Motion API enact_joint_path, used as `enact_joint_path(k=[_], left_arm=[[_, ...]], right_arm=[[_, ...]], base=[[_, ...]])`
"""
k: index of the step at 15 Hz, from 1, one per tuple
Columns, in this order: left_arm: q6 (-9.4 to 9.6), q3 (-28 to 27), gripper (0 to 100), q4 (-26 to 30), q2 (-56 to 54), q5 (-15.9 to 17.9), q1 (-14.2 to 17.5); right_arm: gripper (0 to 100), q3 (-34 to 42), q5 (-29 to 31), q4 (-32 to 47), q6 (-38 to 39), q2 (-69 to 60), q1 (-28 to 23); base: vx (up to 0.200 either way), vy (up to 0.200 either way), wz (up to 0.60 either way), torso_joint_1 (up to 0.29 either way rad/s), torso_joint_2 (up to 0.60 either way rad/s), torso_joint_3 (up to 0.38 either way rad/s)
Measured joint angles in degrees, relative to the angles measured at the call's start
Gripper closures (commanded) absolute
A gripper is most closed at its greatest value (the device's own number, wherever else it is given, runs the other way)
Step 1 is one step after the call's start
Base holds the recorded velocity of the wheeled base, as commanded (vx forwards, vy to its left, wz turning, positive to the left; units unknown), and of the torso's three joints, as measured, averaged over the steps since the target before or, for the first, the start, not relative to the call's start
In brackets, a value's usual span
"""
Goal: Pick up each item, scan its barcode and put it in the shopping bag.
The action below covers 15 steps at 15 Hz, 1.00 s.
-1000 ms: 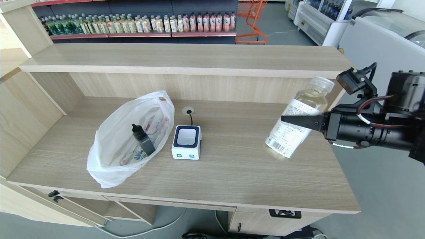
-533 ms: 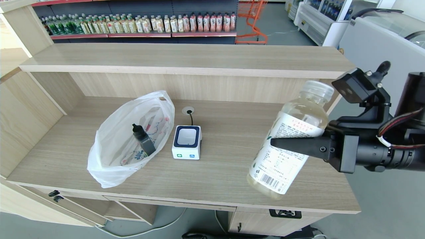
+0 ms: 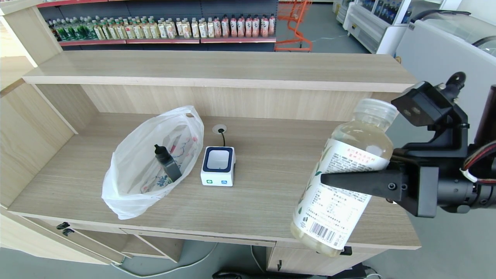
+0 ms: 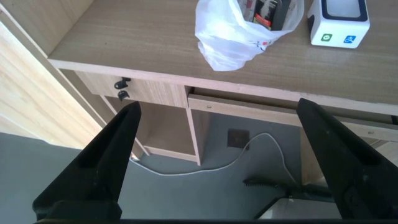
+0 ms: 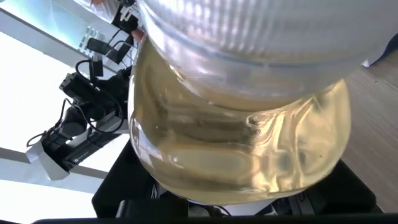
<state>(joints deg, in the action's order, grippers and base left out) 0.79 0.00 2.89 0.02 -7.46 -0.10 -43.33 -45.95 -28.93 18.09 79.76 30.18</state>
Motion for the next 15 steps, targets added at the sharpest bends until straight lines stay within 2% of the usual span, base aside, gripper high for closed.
enact_joint_path(k=[15], left_arm=[[-0.01, 0.0, 0, 0.01, 0.0, 0.02, 0.0]], right_arm=[[100, 1.21, 0.0, 0.83, -0.06, -1.55, 0.38]], base=[[0.0, 0.0, 0.0, 0.0, 0.0, 0.0]])
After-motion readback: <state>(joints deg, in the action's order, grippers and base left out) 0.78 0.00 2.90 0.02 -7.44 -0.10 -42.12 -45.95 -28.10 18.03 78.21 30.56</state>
